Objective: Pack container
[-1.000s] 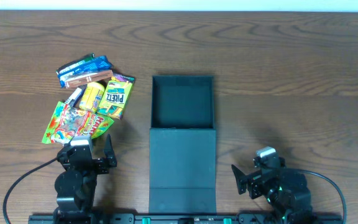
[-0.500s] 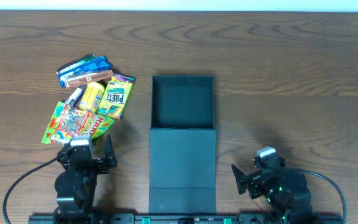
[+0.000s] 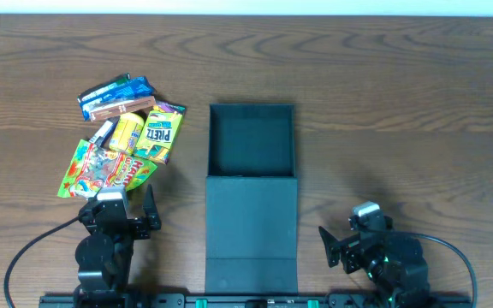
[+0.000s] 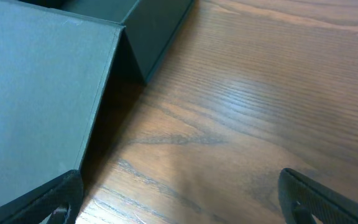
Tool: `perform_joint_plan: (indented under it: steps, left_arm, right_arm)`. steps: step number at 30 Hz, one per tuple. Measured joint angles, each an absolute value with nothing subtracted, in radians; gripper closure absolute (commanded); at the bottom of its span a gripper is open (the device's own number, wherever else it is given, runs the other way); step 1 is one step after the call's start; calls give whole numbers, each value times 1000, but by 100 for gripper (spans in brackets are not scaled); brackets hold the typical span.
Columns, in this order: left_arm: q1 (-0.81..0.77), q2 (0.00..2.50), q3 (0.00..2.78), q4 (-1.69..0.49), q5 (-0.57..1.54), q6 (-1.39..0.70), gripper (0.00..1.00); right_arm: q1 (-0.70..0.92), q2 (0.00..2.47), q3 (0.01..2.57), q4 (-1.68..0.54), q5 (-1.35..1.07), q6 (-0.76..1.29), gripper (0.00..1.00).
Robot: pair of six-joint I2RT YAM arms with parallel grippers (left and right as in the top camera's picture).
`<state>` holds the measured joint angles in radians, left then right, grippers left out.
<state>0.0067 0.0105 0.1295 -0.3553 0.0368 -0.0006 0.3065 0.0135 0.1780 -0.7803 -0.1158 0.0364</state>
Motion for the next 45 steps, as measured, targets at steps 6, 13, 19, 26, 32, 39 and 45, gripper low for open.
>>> perform_joint_plan:
  steps: [6, 13, 19, 26, 32, 39, 45]
  left_arm:
    - [7, 10, 130, -355, 37, 0, 5]
    - [7, 10, 130, -355, 37, -1, 5]
    - [7, 10, 130, -355, 36, -1, 4]
    - [7, 10, 130, -354, 37, -1, 5]
    - [7, 9, 129, -353, 37, 0, 5]
    - [7, 9, 129, -353, 37, 0, 5]
    - [7, 10, 129, -353, 37, 0, 5]
  right_arm:
    - [307, 14, 178, -780, -116, 36, 1]
    - [307, 12, 171, -524, -254, 294, 1]
    - [307, 13, 166, -351, -324, 526, 1]
    - [286, 291, 175, -33, -302, 515, 1]
    - [260, 856, 373, 53, -339, 398, 1]
    - [260, 1398, 801, -112, -350, 187, 1]
    - [262, 1704, 1131, -265, -318, 86, 11]
